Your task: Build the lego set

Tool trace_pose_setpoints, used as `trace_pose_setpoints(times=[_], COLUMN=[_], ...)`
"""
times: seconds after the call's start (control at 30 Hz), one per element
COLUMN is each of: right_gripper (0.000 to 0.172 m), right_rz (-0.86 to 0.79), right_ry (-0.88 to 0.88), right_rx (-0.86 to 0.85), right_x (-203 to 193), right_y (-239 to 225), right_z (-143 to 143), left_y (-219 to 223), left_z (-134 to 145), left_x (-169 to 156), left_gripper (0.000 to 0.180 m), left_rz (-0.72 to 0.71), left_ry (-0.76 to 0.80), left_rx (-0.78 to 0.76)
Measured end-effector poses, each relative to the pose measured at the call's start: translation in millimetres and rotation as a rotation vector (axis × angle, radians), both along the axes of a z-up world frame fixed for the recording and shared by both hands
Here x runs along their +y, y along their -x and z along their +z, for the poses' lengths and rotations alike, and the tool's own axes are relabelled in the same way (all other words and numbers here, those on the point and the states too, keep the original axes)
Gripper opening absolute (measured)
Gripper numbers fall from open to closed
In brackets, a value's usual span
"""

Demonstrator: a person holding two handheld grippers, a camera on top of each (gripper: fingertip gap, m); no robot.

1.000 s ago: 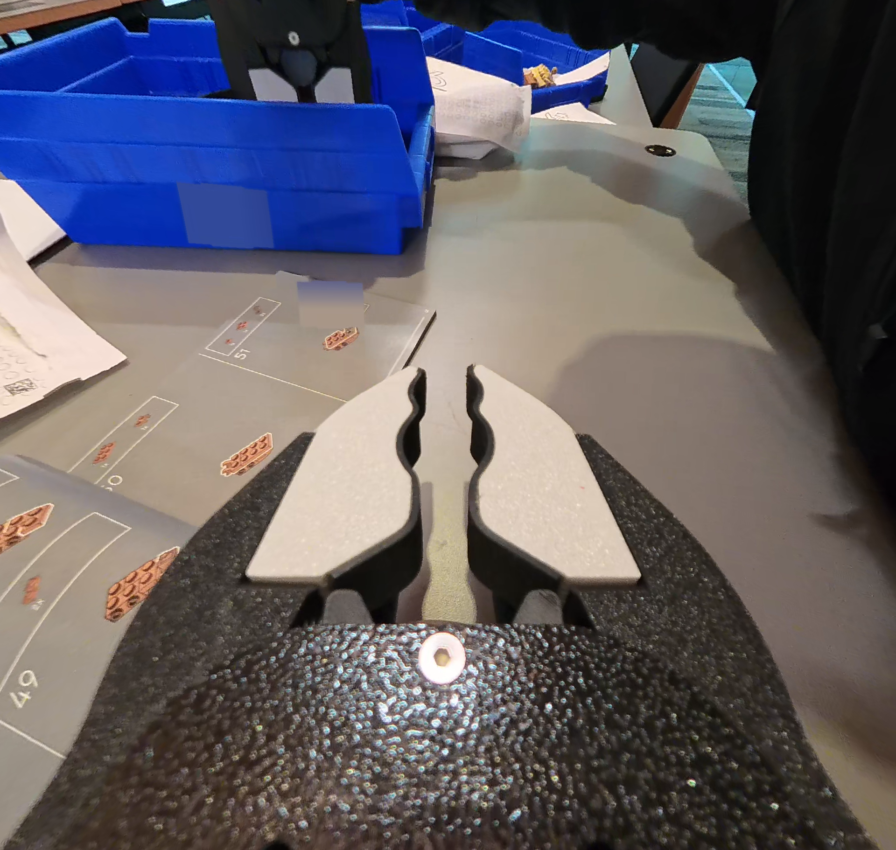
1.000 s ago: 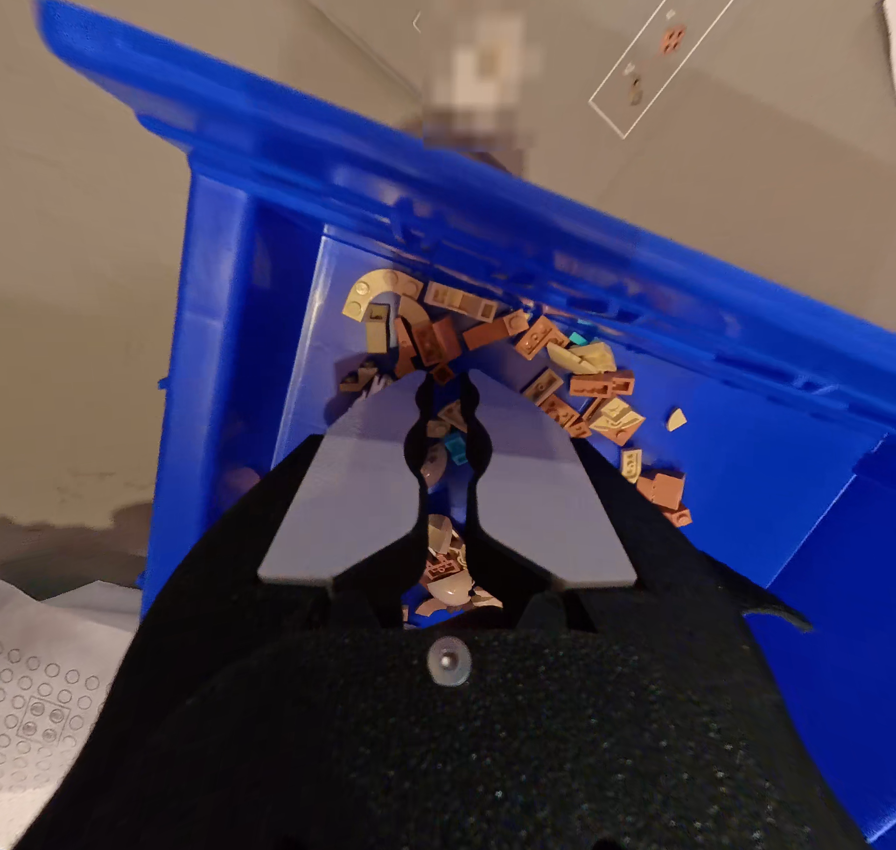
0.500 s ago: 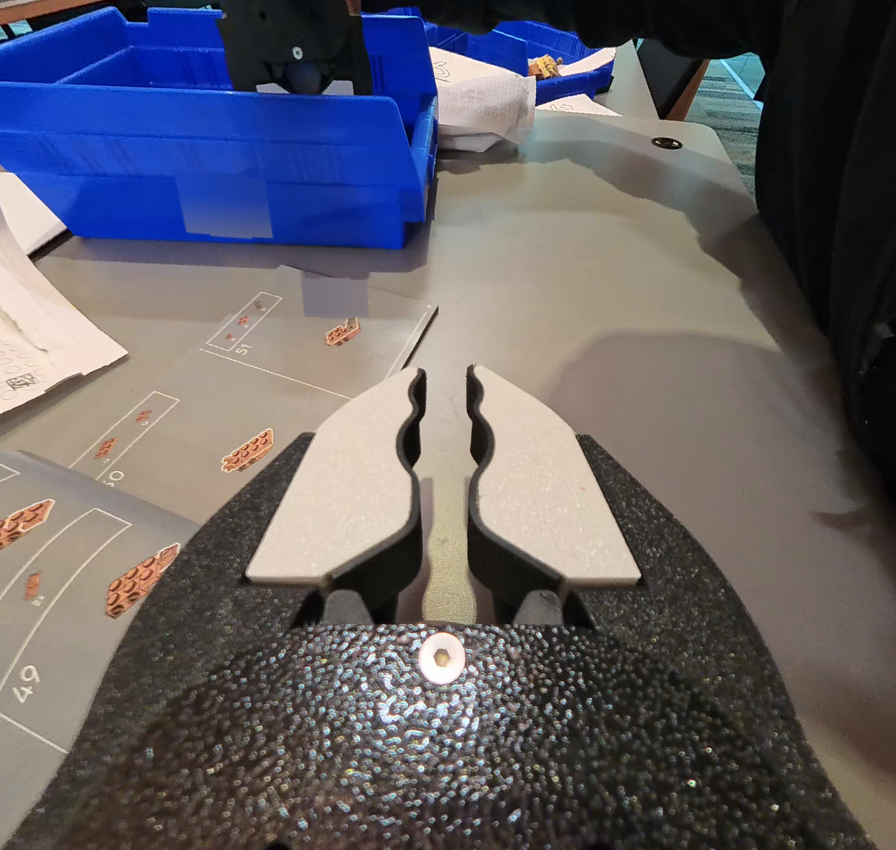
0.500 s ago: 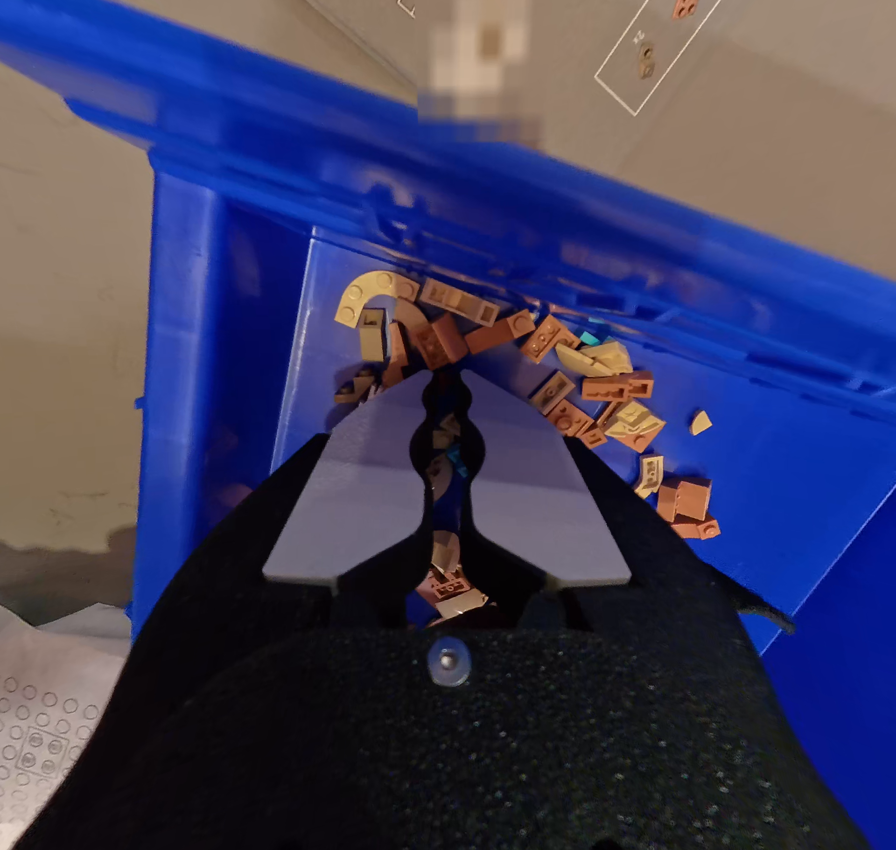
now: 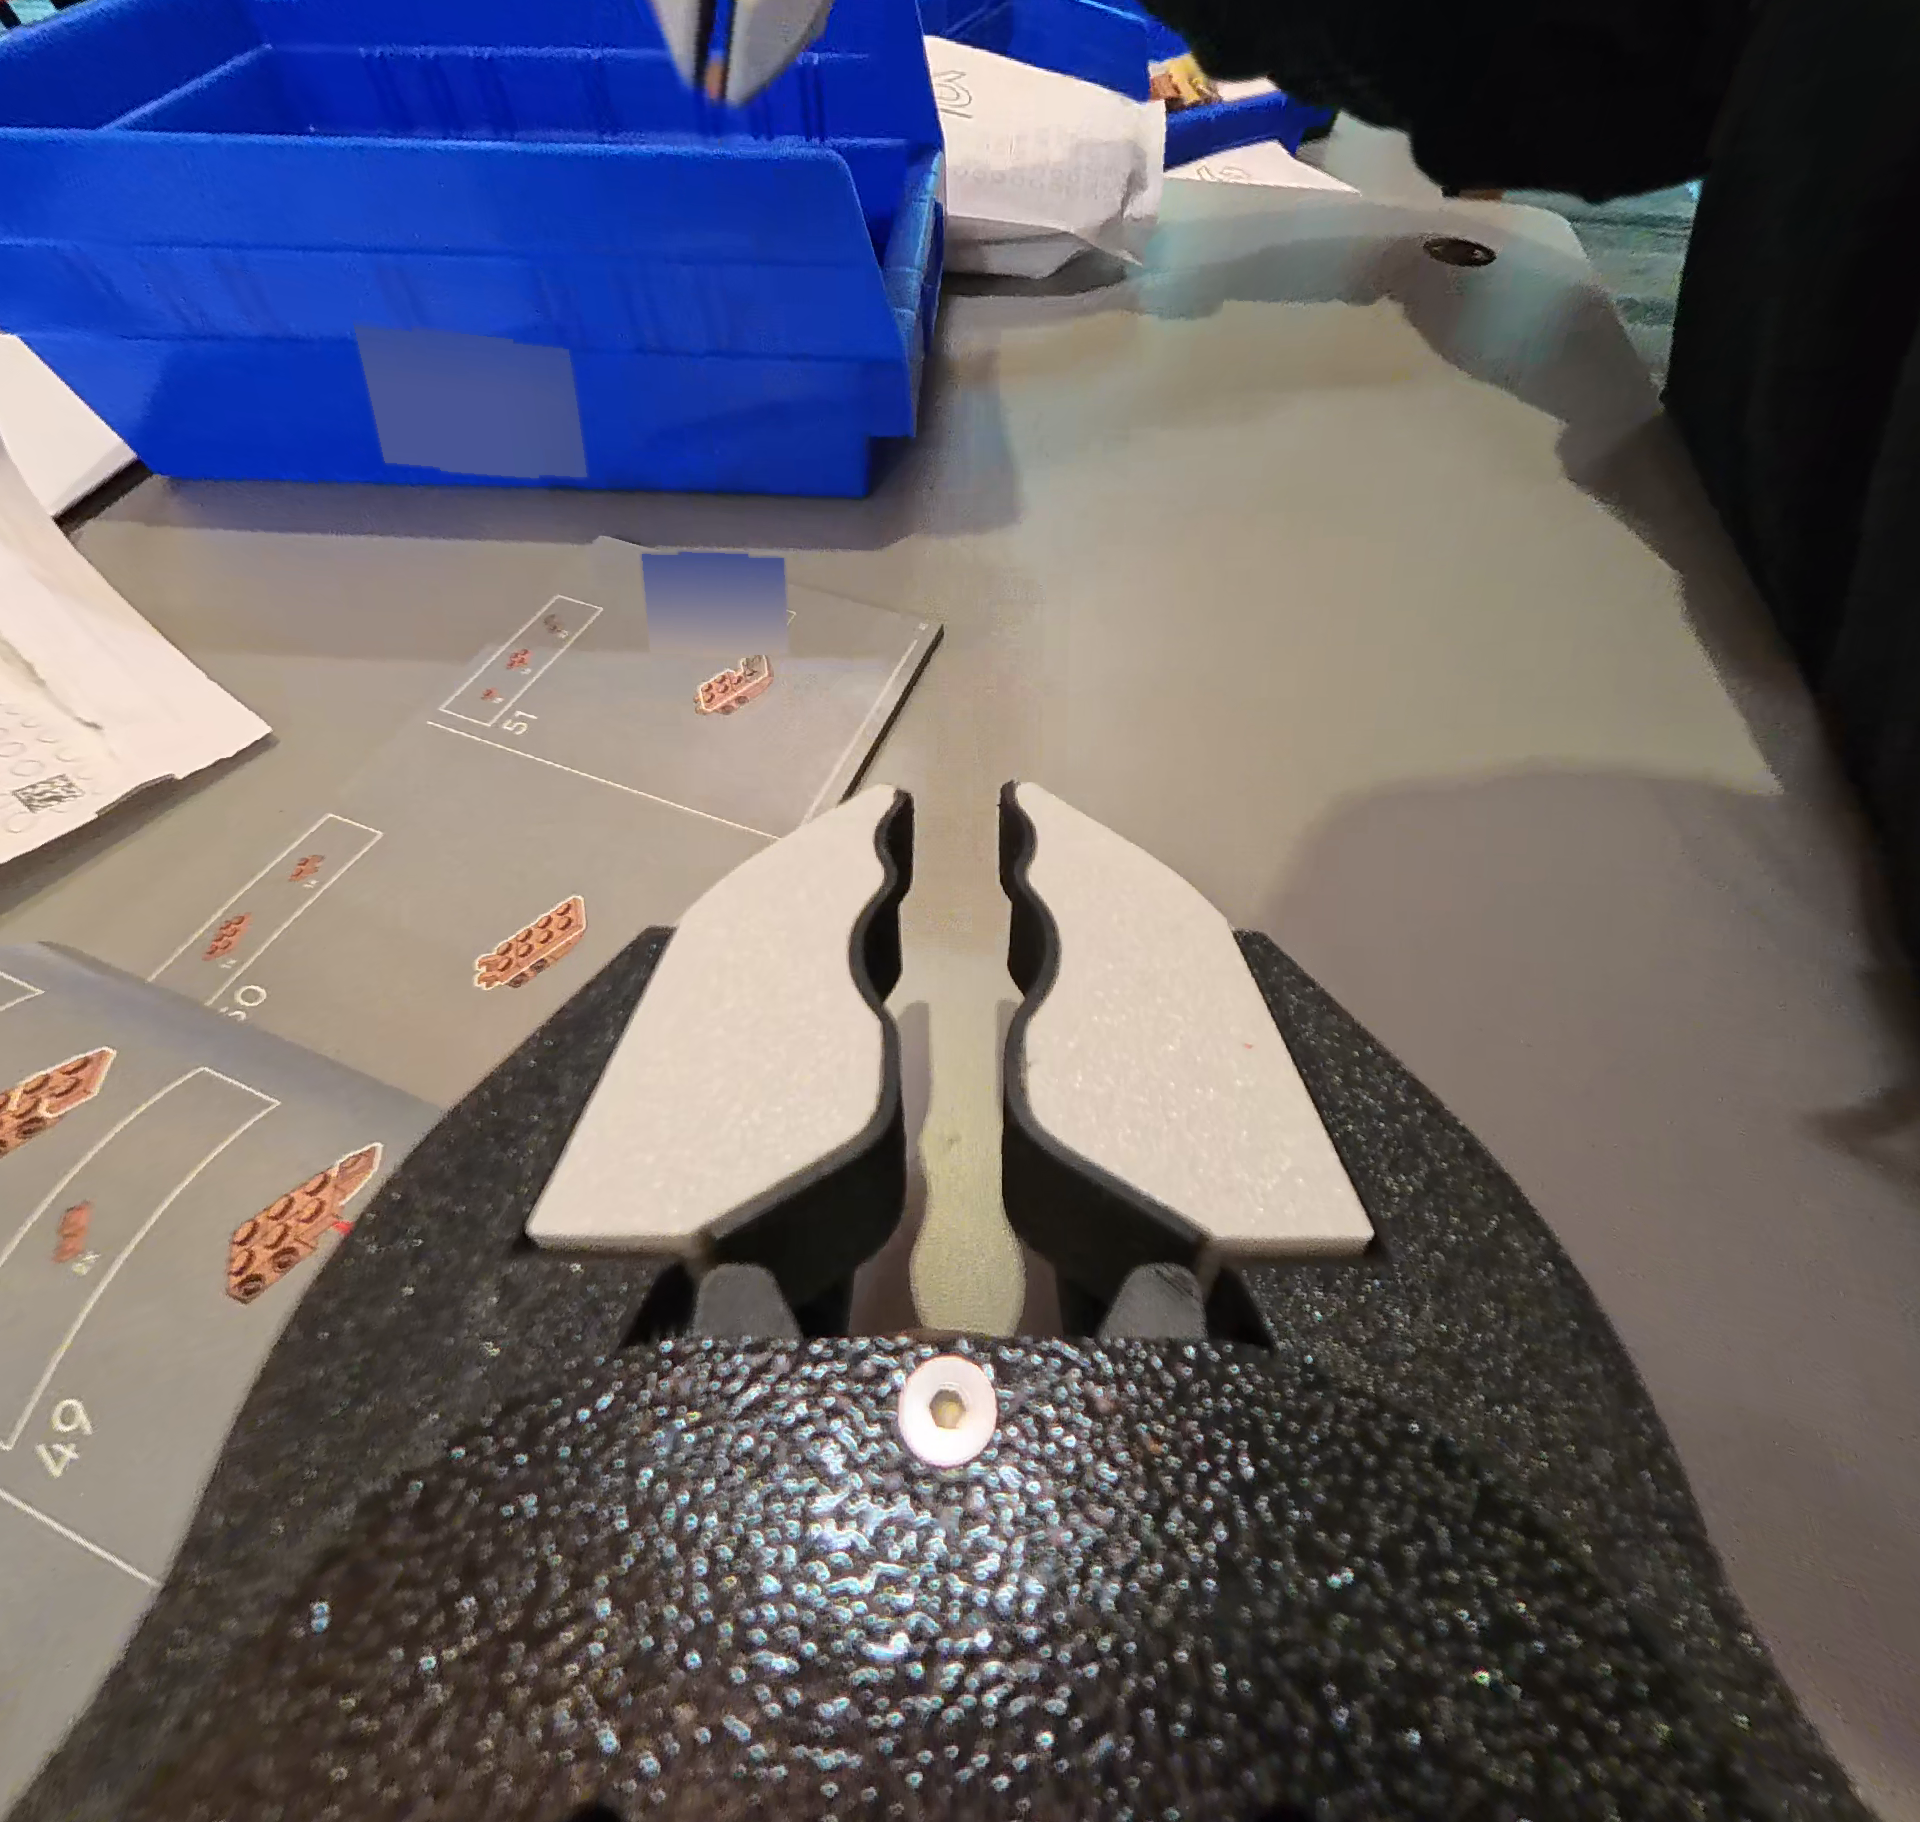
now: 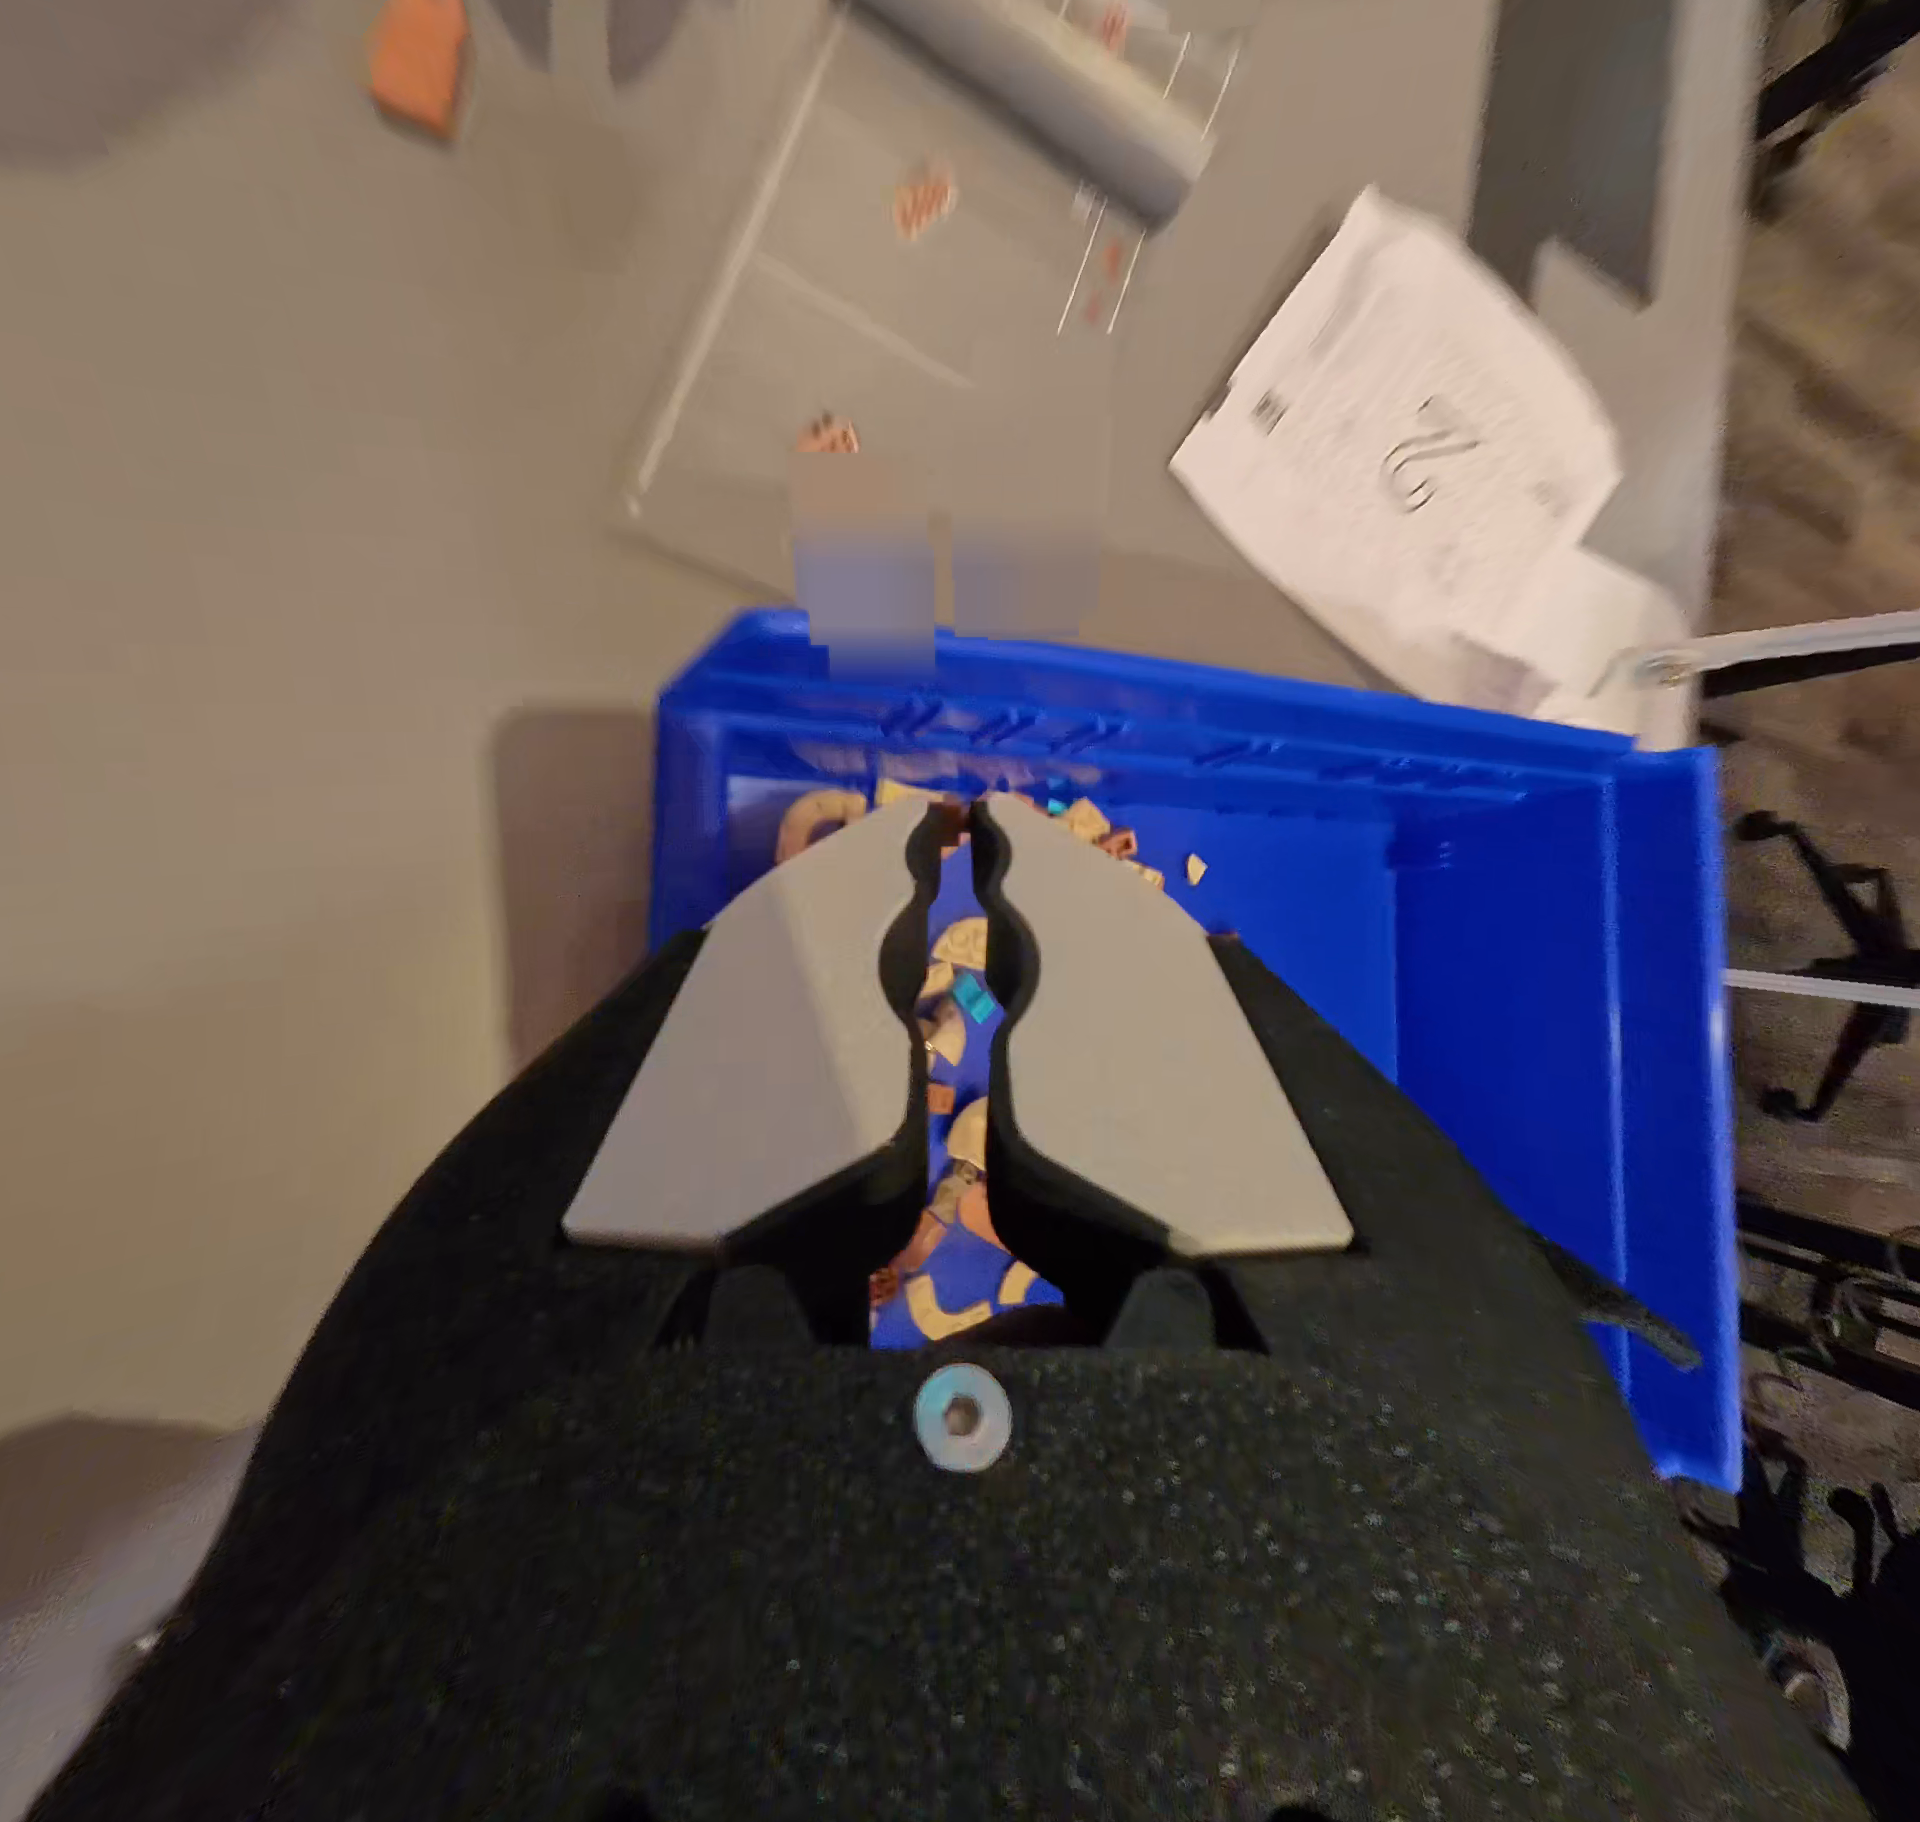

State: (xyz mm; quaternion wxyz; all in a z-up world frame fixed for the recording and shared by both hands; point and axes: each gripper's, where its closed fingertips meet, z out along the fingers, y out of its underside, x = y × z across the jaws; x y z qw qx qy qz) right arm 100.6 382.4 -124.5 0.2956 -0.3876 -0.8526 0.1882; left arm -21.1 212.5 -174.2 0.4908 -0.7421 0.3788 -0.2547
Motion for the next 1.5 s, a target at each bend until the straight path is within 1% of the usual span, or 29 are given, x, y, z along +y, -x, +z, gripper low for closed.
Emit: trace_pose_setpoints(times=[0.1, 0.17, 0.23, 0.33, 0.4, 0.5, 0.57, 0.63, 0.7, 0.77, 0.83, 0.93, 1.03, 1.1, 1.17, 1.27, 1.37, 1.4, 1.43, 1.5], right_gripper=[0.005, 0.005, 0.005, 0.005, 0.005, 0.005, 0.005, 0.005, 0.006, 0.009, 0.015, 0.021, 0.021, 0.021, 0.021, 0.02, 0.018, 0.016, 0.016, 0.016], right_rz=[0.007, 0.041, 0.077, 0.116, 0.142, 0.172, 0.171, 0.15, 0.13, 0.122, 0.118, 0.106, 0.104, 0.117, 0.116, 0.072, -0.066, -0.135, -0.197, -0.284], right_ry=[0.054, 0.11, 0.194, 0.333, 0.409, 0.462, 0.445, 0.389, 0.382, 0.393, 0.382, 0.41, 0.414, 0.424, 0.43, 0.339, 0.262, 0.24, 0.217, 0.165], right_rx=[0.119, 0.16, 0.193, 0.198, 0.146, 0.061, 0.015, -0.023, -0.047, -0.069, -0.076, -0.068, -0.04, -0.001, 0.047, 0.07, 0.097, 0.074, 0.02, -0.113], right_x=[-36.5, -67.0, -97.6, -139.6, -165.7, -194.1, -201.4, -198.6, -196.4, -196.7, -195.4, -192.8, -189.1, -185.9, -176.1, -137.1, -73.9, -49.4, -26.8, 10.2], right_y=[-13.5, -22.6, -26.9, -24.9, -20.9, -14.3, -10.8, -8.8, -7.6, -8.2, -8.0, -6.8, -7.2, -10.0, -14.0, -26.9, -25.0, -20.9, -17.3, -9.7], right_z=[25.1, 28.3, 23.7, 0.9, -21.6, -48.3, -63.4, -79.2, -89.7, -97.3, -99.1, -96.6, -89.4, -73.5, -50.2, -15.3, 19.1, 22.0, 17.6, -5.2], left_y=[-0.1, -0.2, -0.6, -0.9, -0.9, -1.1, -1.2, -1.4, -1.5, -1.5, -1.6, -1.8, -1.9, -1.9, -2.1, -2.2, -2.5, -2.7, -3.0, -3.3], left_z=[-2.1, -2.9, -3.8, -4.6, -5.0, -5.2, -5.5, -5.5, -5.8, -5.8, -5.9, -5.8, -6.5, -6.5, -6.6, -6.9, -7.5, -7.7, -7.9, -8.4], left_x=[-0.1, -0.1, -0.3, 0.1, 0.2, 0.0, 0.0, -0.1, 0.0, 0.1, -0.1, -0.3, -1.7, -2.4, -2.4, -2.5, -2.6, -2.7, -2.8, -3.0], left_gripper=[0.015, 0.015, 0.015, 0.015, 0.015, 0.015, 0.015, 0.015, 0.015, 0.015, 0.015, 0.015, 0.015, 0.015, 0.015, 0.015, 0.015, 0.015, 0.015, 0.015], left_rz=[0.004, 0.005, 0.004, 0.006, 0.006, 0.005, 0.006, 0.005, 0.004, 0.004, 0.002, 0.0, -0.002, -0.004, -0.006, -0.008, -0.008, -0.008, -0.008, -0.008], left_ry=[0.005, 0.006, 0.007, 0.008, 0.01, 0.009, 0.009, 0.008, 0.01, 0.012, 0.014, 0.013, 0.014, 0.011, 0.014, 0.015, 0.014, 0.012, 0.012, 0.015], left_rx=[0.014, 0.021, 0.027, 0.033, 0.034, 0.036, 0.039, 0.04, 0.041, 0.039, 0.039, 0.038, 0.044, 0.046, 0.045, 0.046, 0.052, 0.055, 0.057, 0.06])
